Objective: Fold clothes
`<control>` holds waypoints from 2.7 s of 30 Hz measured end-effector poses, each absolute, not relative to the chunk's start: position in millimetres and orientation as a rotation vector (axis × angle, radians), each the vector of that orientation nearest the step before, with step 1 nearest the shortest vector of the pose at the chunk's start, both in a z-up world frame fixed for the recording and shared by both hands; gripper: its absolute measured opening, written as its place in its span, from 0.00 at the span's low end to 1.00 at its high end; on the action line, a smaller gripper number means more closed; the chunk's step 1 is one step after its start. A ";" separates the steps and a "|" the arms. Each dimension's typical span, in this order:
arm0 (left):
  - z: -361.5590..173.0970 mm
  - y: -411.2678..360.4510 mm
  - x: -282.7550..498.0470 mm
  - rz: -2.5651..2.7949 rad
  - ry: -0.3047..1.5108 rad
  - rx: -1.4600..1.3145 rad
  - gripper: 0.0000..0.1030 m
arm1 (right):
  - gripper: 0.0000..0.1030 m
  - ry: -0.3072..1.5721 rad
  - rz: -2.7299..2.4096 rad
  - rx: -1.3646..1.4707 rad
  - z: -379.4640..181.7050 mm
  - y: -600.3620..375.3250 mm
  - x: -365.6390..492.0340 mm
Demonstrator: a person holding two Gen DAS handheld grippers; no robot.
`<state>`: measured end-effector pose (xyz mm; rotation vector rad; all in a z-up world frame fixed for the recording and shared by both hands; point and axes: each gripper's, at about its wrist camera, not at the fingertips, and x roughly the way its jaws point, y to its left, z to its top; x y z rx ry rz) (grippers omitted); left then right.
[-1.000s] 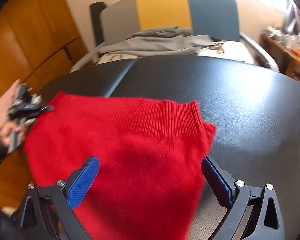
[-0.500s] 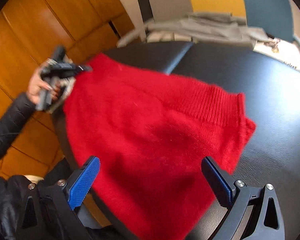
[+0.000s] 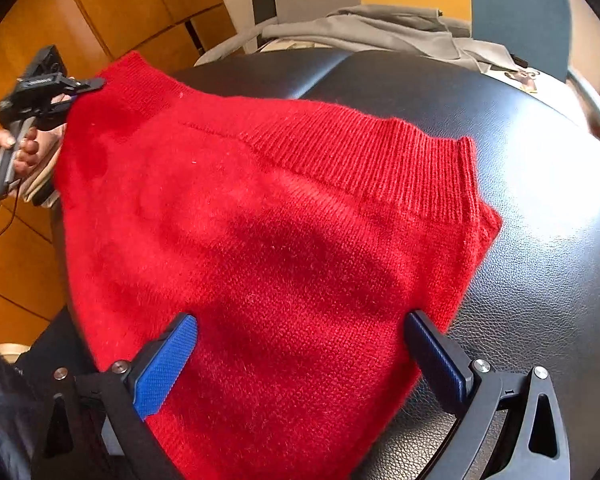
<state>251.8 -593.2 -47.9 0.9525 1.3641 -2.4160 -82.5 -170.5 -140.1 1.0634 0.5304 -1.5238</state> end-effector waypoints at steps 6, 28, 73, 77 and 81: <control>-24.2 -559.9 226.4 -2.458 1.439 0.882 0.13 | 1.00 0.488 -1.551 1.046 -142.7 -168.3 -80.3; -25.8 -375.2 42.0 -2.563 1.646 1.052 0.13 | 1.00 0.408 -1.543 0.973 -143.5 -130.6 -61.5; -122.4 -396.2 260.7 -2.846 1.061 1.117 0.28 | 0.09 0.318 -1.584 1.268 -101.3 -103.1 -40.2; -101.6 -373.4 244.0 -3.026 0.796 1.102 0.28 | 0.09 0.368 -1.543 1.271 -88.9 -107.5 -29.6; -93.9 -354.0 222.8 -3.107 0.569 1.146 0.29 | 0.09 0.291 -1.574 1.204 -58.3 -77.8 -25.8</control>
